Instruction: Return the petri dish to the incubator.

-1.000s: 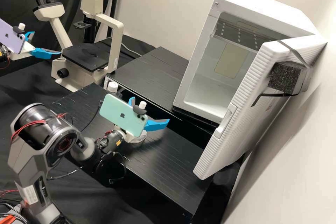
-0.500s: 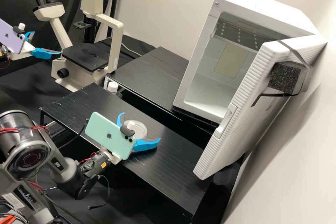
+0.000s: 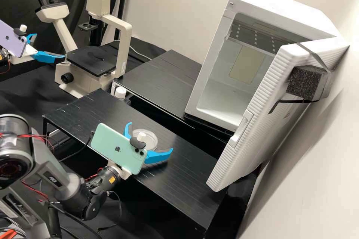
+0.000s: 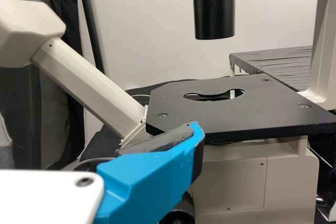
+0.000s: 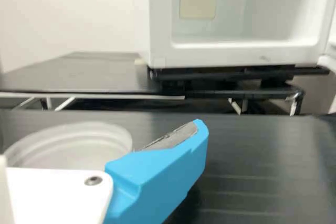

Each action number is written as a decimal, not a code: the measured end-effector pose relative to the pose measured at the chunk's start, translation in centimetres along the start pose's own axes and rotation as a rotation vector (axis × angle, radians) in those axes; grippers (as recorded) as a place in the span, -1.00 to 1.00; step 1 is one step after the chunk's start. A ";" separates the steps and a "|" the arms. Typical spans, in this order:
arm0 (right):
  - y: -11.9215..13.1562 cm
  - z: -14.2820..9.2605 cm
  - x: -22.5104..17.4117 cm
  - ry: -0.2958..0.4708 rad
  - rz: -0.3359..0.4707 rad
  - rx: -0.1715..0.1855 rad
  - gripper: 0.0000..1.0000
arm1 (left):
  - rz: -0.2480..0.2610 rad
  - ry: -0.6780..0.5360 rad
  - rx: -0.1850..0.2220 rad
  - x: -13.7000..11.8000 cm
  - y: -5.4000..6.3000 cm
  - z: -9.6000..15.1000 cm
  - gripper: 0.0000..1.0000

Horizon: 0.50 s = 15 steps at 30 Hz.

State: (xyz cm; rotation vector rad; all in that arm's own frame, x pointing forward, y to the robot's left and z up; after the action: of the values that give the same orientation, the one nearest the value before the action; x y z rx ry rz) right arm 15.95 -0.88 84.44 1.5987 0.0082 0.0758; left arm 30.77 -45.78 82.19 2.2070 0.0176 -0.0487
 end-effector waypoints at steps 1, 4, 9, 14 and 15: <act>0.2 -0.1 -0.1 0.005 0.010 0.003 1.00 | 0.000 0.000 0.000 0.0 0.0 0.0 1.00; 0.9 -0.7 -0.8 0.028 0.042 0.020 1.00 | 0.000 0.000 0.000 0.0 0.0 0.0 1.00; 1.5 -1.7 -2.0 0.056 0.048 -0.002 1.00 | 0.000 0.000 0.000 0.0 0.0 0.0 1.00; 0.8 -2.0 -2.3 0.073 -0.039 -0.069 1.00 | 0.000 0.000 0.000 0.0 0.0 0.0 1.00; 0.6 -2.0 -2.4 0.073 -0.059 -0.079 1.00 | 0.000 0.000 0.000 0.0 0.0 0.0 1.00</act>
State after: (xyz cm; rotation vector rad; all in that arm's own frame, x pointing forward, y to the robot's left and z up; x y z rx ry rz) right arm 13.44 0.96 85.03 1.5150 0.1076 0.0873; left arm 30.77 -45.78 82.19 2.2070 0.0176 -0.0487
